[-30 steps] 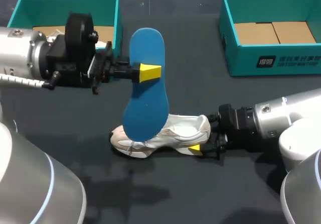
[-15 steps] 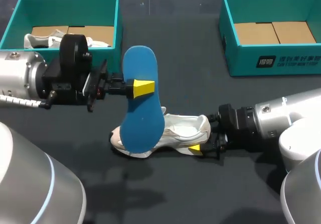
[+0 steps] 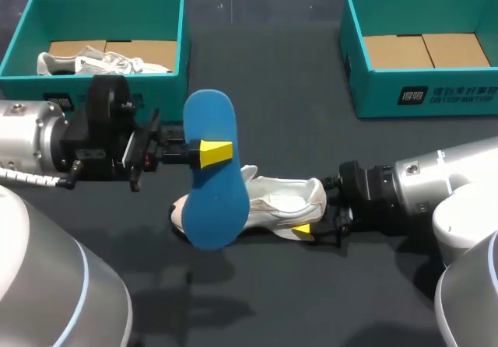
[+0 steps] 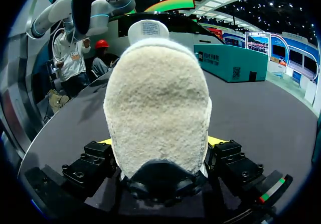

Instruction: Take the shoe out of the shoebox, open the shoe tongue, remove and reinsert the insole, then place the shoe into the shoebox

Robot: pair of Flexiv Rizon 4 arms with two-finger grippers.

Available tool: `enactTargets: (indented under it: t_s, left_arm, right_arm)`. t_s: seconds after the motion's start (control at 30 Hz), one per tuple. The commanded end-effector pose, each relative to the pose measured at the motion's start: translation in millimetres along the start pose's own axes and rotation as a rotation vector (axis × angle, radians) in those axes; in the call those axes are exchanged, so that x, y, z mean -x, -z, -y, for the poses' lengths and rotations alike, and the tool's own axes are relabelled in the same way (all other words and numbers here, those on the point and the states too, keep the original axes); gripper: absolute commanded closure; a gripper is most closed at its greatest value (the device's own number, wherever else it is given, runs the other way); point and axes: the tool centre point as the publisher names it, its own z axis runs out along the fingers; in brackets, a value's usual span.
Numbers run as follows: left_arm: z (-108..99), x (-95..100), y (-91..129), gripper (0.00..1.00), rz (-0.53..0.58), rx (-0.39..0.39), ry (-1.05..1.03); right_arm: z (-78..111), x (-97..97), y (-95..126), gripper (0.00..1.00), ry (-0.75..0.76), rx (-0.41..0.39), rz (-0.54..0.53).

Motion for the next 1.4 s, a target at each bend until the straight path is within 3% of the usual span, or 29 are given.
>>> enactTargets:
  t_s: [0.03, 0.53, 0.57, 0.6, 0.63, 0.67, 0.87, 1.4]
  left_arm:
    - [-1, -3.9, 1, 1.0, 0.007, -0.001, -0.001]
    - [-1, -3.9, 1, 1.0, 0.007, -0.001, -0.001]
    - [-1, -3.9, 1, 1.0, 0.007, -0.001, -0.001]
    - [-1, -3.9, 1, 1.0, 0.007, -0.001, -0.001]
    - [-1, -3.9, 1, 1.0, 0.007, -0.001, -0.001]
    - [-1, -3.9, 1, 1.0, 0.007, -0.001, -0.001]
    - [-1, -3.9, 1, 1.0, 0.007, -0.001, -0.001]
    - [-1, -3.9, 1, 1.0, 0.007, -0.001, -0.001]
  right_arm:
    - [0.8, -0.7, -3, 1.0, 0.0, -0.003, 0.001]
    - [1.3, -0.5, 1, 1.0, 0.0, -0.013, 0.008]
    - [1.8, -1.1, 2, 0.87, -0.002, -0.021, 0.01]
    - [2.1, -1.6, 3, 0.58, -0.002, -0.029, 0.01]
    - [2.3, -2.4, 5, 0.09, -0.001, -0.035, 0.011]
    - [2.3, -2.9, 7, 0.0, -0.002, -0.043, 0.015]
    - [2.5, -5.5, 19, 0.0, -0.034, -0.151, 0.015]
    - [-7.3, -12.5, 64, 0.0, -0.182, -0.606, -0.005]
